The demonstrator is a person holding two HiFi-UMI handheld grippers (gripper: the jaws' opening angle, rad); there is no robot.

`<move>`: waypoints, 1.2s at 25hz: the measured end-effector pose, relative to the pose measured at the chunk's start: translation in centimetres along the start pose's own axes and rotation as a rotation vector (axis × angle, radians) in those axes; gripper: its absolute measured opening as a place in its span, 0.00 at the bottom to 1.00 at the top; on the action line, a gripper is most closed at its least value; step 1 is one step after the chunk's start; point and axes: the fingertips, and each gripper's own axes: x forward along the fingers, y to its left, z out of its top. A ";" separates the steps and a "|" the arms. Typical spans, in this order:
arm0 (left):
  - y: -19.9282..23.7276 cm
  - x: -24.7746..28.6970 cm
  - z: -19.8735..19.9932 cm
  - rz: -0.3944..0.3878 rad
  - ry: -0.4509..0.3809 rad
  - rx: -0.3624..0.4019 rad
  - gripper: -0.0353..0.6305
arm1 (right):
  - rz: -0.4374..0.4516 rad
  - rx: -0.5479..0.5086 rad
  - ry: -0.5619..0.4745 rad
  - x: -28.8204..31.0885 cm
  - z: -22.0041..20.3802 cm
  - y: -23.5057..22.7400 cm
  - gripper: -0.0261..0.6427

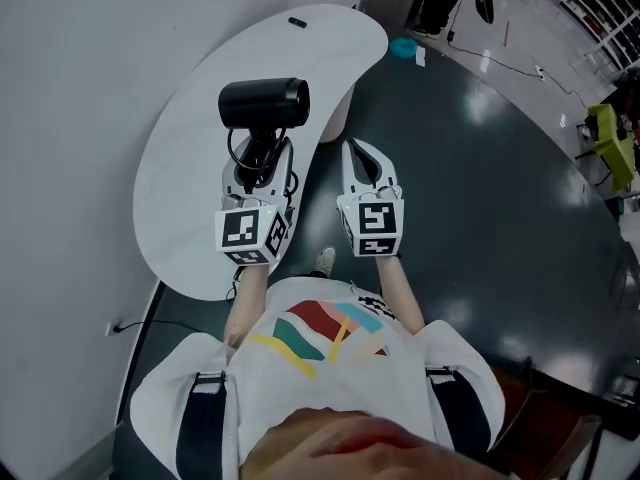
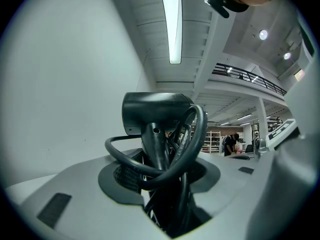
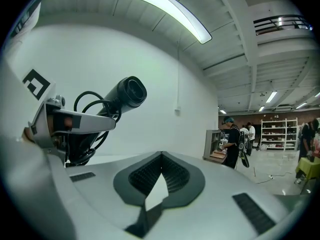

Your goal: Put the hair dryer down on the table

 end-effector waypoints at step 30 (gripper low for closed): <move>-1.8 5.4 0.6 0.157 -0.013 0.001 0.38 | 0.127 0.023 -0.073 4.2 2.2 -5.7 0.05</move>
